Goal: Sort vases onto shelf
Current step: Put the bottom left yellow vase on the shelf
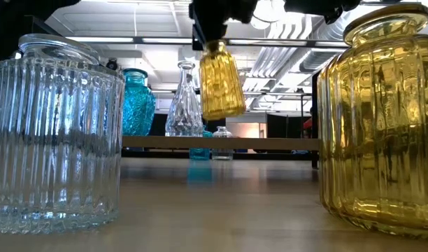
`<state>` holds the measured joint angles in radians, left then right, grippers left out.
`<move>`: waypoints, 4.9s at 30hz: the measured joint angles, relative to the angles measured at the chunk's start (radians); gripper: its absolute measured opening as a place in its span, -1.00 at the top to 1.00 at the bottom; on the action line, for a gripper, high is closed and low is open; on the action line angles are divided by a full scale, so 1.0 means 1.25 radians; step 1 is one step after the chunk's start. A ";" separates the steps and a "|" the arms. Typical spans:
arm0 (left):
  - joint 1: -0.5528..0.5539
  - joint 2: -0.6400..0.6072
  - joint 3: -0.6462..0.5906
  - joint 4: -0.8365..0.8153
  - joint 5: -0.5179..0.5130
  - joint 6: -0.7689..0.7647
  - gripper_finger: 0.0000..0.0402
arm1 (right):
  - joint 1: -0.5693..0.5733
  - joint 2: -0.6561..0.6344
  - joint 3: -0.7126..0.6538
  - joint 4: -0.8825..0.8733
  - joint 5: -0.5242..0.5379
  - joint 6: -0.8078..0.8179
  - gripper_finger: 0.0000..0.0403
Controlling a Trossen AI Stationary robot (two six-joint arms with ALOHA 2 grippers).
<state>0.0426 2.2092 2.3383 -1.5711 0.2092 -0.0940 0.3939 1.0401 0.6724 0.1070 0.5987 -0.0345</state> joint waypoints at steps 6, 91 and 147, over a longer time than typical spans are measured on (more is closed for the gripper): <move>0.000 0.021 0.000 0.001 0.038 0.010 0.99 | 0.000 0.000 0.000 -0.002 0.000 0.000 1.00; -0.259 -0.190 -0.198 0.331 -0.197 0.146 1.00 | 0.000 0.000 0.000 -0.011 0.000 0.015 1.00; -0.483 -1.150 -1.495 1.489 -0.577 0.105 1.00 | -0.077 0.536 0.355 -0.157 -0.021 0.377 -0.07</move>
<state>-0.5606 0.7715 0.4698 0.2897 -0.5117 0.0376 0.2974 1.7096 1.1164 -0.0887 0.5729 0.4370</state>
